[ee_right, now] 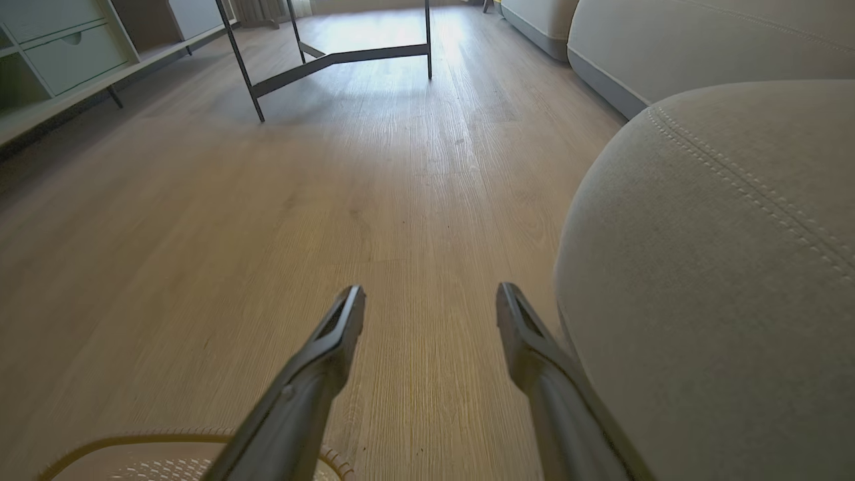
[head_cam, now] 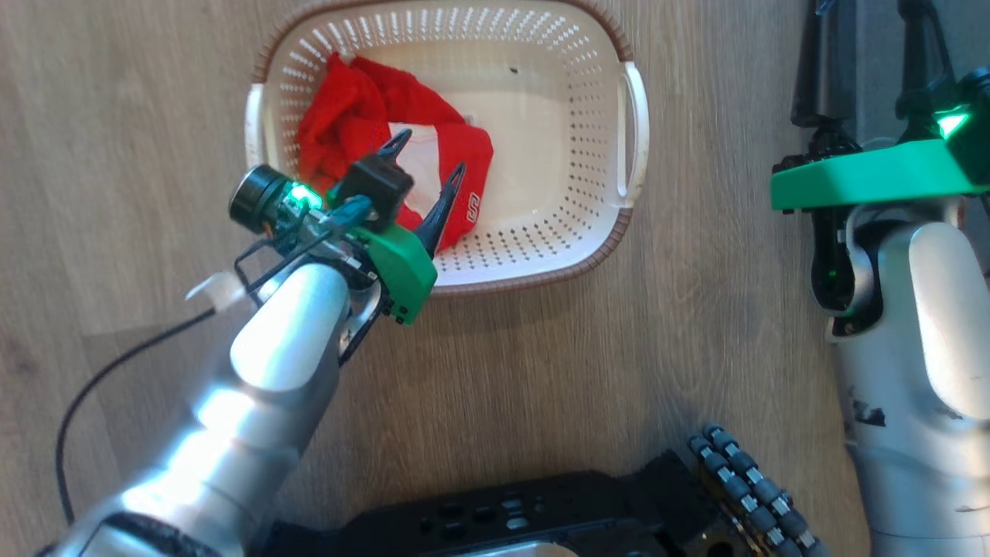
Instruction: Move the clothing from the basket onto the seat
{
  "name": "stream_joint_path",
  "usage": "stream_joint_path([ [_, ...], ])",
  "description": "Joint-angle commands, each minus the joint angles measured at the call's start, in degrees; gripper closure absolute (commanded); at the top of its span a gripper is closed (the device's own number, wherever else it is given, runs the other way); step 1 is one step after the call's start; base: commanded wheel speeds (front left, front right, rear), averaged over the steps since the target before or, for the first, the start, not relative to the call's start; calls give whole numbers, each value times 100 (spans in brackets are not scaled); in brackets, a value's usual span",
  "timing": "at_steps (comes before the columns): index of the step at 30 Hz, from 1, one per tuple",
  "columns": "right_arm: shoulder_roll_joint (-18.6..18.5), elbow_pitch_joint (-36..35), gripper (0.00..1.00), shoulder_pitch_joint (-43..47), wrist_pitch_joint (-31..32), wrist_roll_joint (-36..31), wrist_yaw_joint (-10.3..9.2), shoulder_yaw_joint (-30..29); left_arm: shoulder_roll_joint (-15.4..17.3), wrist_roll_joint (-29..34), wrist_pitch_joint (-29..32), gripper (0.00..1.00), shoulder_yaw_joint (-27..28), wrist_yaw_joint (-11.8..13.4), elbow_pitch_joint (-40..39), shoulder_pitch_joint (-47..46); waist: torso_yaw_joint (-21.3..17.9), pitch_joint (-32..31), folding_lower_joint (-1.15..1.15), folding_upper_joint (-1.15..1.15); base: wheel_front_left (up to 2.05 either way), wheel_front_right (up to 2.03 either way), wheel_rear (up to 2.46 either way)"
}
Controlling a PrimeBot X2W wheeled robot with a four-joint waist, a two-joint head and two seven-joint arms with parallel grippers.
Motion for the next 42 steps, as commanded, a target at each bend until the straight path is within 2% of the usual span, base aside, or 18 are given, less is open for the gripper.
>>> stream_joint_path([
  [1, 87, -192, 0, 58, -28, 68, 40, 117, 124, 104, -29, 0, -75, -36, 151, -135, -90, 186, -1, 0, 0, 0, 0],
  [11, 89, -266, 0, -27, -28, 405, 40, 296, 98, 619, -13, 0, -846, -36, 1890, -1435, -532, 707, -1, 0, 0, 0, 0],
  [18, 89, -313, 0, -26, -28, 695, 40, 426, 107, 777, 394, 0, -1380, -36, 2657, -1948, -866, 1013, -1, 0, 0, 0, 0],
  [23, 89, -340, 0, -2, -28, 852, 40, 538, 229, 879, 734, 0, -1549, -7, 2886, -2198, -1059, 1147, -1, 0, 0, 0, 0],
  [36, 89, -355, 0, 214, -28, 987, 40, 593, 344, 1100, 1719, 0, -1894, 312, 3041, -2303, -1131, 1218, -1, 0, 0, 0, 0],
  [42, 89, -350, 0, 221, -28, 1025, 40, 604, 358, 1116, 2077, 0, -2012, 295, 3056, -2290, -1112, 1237, -1, 0, 0, 0, 0],
])
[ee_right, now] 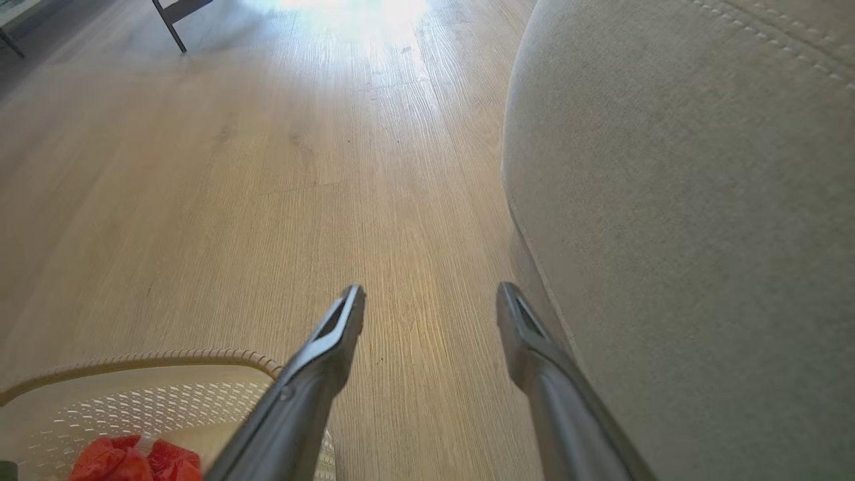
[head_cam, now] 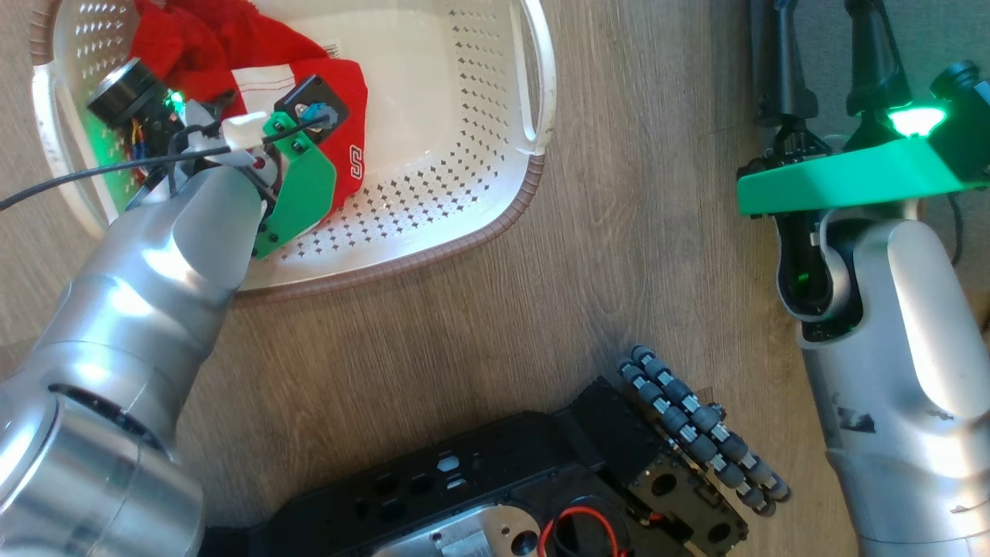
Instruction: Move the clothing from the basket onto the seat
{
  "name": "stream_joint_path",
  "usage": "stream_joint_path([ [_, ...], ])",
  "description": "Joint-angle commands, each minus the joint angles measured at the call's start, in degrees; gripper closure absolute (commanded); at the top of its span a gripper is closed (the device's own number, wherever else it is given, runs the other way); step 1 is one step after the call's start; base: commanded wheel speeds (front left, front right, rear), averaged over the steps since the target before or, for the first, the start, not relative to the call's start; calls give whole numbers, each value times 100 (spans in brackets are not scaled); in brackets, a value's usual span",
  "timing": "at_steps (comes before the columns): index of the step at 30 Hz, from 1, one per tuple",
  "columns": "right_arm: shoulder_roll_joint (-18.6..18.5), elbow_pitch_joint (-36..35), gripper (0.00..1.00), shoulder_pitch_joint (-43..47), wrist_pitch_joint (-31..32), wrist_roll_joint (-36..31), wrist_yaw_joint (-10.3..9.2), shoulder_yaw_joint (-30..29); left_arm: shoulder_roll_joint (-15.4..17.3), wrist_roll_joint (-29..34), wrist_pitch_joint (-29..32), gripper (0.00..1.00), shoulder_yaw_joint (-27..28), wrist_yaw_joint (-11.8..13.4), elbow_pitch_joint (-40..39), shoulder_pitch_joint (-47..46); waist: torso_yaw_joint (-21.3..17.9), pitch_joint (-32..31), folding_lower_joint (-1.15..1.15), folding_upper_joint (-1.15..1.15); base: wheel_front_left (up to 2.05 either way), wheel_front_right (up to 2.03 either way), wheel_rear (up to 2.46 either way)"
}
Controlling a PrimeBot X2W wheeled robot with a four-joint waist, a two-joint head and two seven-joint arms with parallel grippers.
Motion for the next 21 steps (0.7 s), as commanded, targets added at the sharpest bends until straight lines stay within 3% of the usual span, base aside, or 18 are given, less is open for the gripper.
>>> stream_joint_path([
  [1, 48, -173, 0, 284, -28, 35, 40, 84, 66, 49, 32, 0, 22, -5, -44, 40, 7, 0, 0, 0, 0, 0, 0],
  [10, 48, -224, 0, 279, -28, -22, 40, 74, 29, 180, 448, 0, -262, -5, -37, 46, 74, 20, 0, 0, 0, 0, 0],
  [11, 48, -226, 0, 280, -28, -26, 40, 70, 25, 176, 488, 12, -276, -10, -37, 58, 81, 20, 0, 0, 0, 0, 0],
  [12, 48, -228, 0, 279, -28, -29, 40, 69, 20, 163, 516, 51, -283, -15, -37, 66, 86, 21, 0, 0, 0, 0, 0],
  [13, 48, -230, 0, 277, -28, -28, 40, 69, 16, 152, 527, 83, -290, -16, -36, 70, 89, 21, 0, 0, 0, 0, 0],
  [14, 48, -231, 0, 274, -28, -30, 40, 67, 11, 144, 533, 100, -298, -14, -36, 75, 95, 21, 0, 0, 0, 0, 0],
  [21, 48, -210, 0, 184, -28, -39, 40, 67, -30, 7, 396, 100, -277, 27, -35, 105, 115, -13, 0, 0, 0, 0, 0],
])
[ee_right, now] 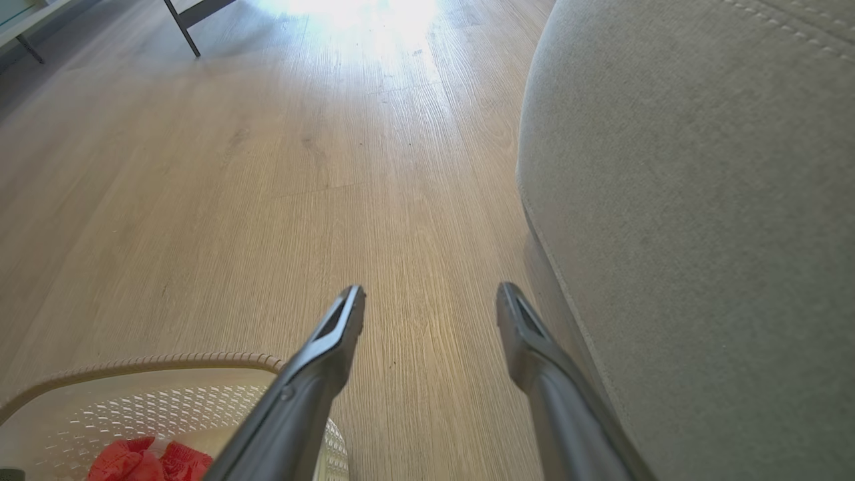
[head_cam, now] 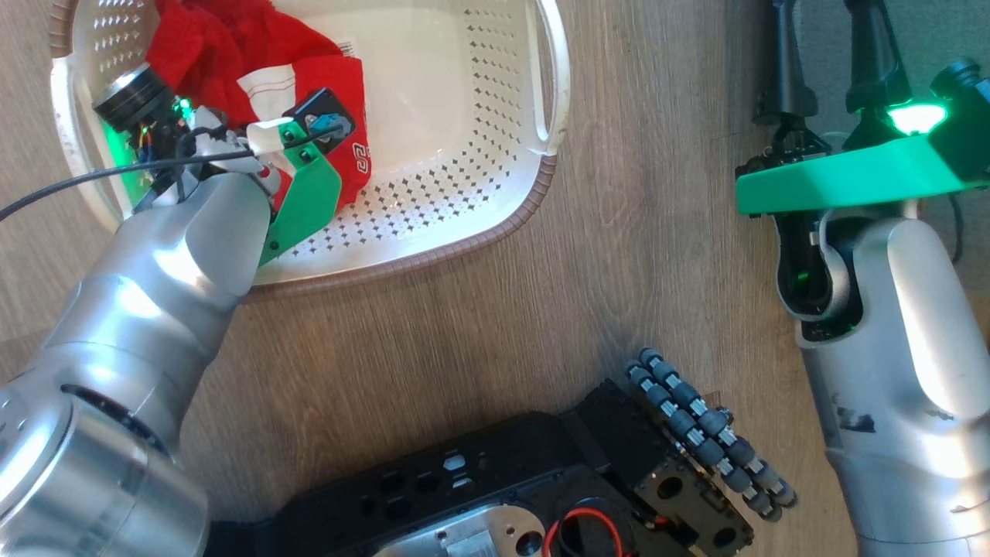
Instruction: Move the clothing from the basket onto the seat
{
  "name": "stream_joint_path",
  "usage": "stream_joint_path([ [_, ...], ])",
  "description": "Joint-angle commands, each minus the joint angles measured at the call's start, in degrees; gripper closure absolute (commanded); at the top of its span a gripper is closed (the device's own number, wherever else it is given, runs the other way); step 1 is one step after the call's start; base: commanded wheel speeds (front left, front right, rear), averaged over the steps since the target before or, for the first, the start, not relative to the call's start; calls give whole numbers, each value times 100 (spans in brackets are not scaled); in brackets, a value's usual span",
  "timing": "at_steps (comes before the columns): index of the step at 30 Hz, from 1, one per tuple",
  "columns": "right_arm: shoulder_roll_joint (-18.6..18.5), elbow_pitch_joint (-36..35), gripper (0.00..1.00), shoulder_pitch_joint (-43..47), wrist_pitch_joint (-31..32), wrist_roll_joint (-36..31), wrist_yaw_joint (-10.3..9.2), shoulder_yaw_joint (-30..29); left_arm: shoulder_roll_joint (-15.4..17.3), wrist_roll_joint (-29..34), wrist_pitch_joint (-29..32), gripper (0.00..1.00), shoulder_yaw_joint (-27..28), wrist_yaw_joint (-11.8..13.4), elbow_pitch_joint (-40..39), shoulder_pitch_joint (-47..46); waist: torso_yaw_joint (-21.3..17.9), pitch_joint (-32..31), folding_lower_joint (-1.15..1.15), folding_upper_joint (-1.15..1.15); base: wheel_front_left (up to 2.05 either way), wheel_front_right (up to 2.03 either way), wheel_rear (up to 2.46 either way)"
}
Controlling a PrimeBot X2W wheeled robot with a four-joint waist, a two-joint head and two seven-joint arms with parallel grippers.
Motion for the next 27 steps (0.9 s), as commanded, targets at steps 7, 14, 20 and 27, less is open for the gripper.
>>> stream_joint_path([
  [7, 48, -115, 0, 27, -27, -86, 40, 53, -58, -208, -554, 100, 131, 61, -86, 138, 24, -205, 0, 0, 0, 0, 0],
  [14, 48, -4, 0, 17, -27, -215, 40, 12, -196, -490, -986, 100, 275, 61, -142, 303, 157, -595, 0, 0, 0, 0, 0],
  [20, 48, 77, 0, 28, -27, -351, 40, 6, -288, -760, -1384, 100, 399, 64, -200, 472, 295, -1003, 0, 0, 0, 0, 0],
  [27, 48, 214, 0, 72, -27, -467, 40, 27, -339, -1113, -1912, 100, 546, 42, -337, 703, 468, -1569, 0, 0, 0, 0, 0],
])
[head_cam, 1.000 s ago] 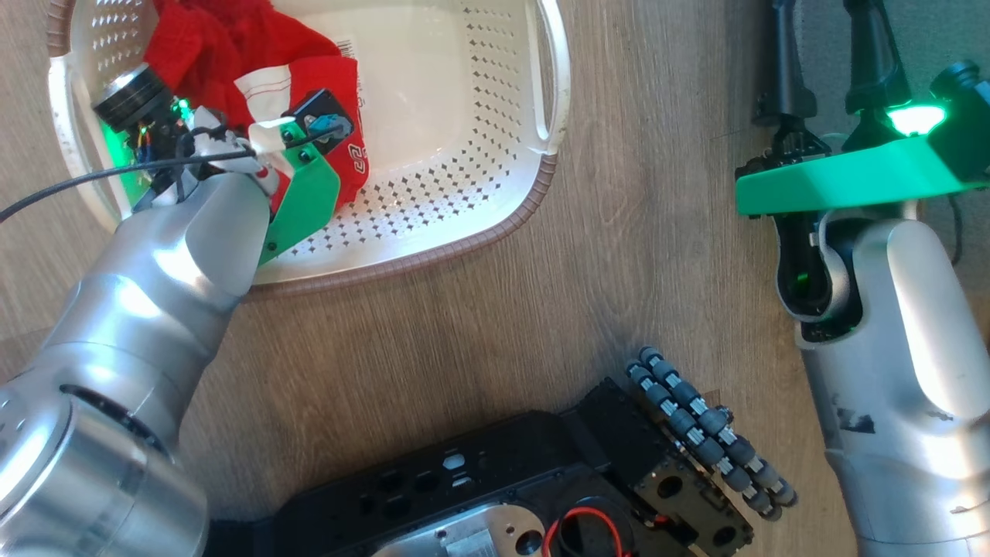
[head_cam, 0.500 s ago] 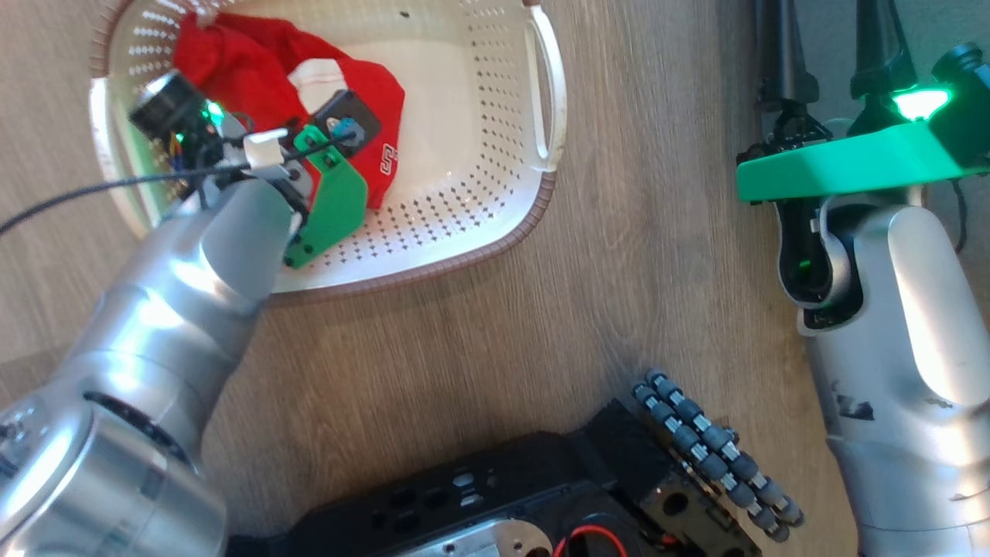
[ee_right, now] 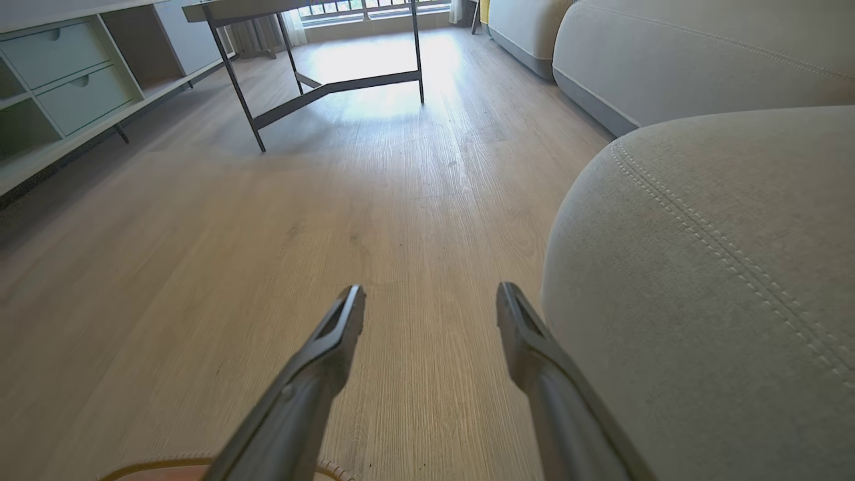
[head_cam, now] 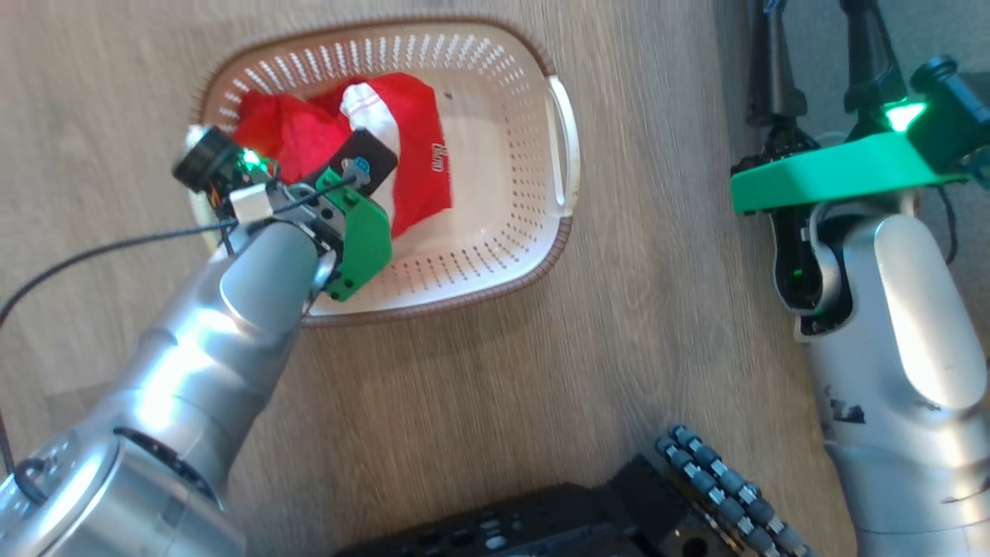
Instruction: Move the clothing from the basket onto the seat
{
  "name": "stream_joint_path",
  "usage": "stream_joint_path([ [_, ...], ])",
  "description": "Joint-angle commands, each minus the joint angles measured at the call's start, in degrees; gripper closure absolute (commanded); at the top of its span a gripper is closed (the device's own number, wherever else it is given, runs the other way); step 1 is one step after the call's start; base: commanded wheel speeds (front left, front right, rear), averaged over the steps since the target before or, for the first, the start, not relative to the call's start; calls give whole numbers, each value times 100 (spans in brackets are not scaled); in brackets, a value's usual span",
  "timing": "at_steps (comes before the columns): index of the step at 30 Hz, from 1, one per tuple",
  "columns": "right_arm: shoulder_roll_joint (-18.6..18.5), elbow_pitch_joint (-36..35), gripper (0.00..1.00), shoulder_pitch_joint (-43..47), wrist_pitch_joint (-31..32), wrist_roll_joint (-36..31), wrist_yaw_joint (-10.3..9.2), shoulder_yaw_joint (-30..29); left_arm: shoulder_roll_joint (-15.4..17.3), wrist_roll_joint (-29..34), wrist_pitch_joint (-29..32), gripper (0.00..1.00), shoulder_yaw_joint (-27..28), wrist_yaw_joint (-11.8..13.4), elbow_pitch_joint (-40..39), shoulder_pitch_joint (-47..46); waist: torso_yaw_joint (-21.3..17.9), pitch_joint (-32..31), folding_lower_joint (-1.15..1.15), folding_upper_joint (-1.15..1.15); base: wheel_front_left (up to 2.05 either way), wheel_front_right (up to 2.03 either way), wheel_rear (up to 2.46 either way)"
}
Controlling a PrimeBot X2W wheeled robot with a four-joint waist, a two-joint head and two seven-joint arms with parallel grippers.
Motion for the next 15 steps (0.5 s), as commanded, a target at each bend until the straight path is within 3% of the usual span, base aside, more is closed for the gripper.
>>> stream_joint_path([
  [1, 48, -115, 0, 236, -28, -51, 40, 64, 1, -81, -121, 100, 123, -13, -118, 120, 121, -279, 0, 0, 0, 0, 0],
  [15, 48, 294, 0, 677, -28, -245, 40, -10, -6, -1278, -571, 100, 187, 38, -1103, 885, 573, -1655, 0, 0, 0, 0, 0],
])
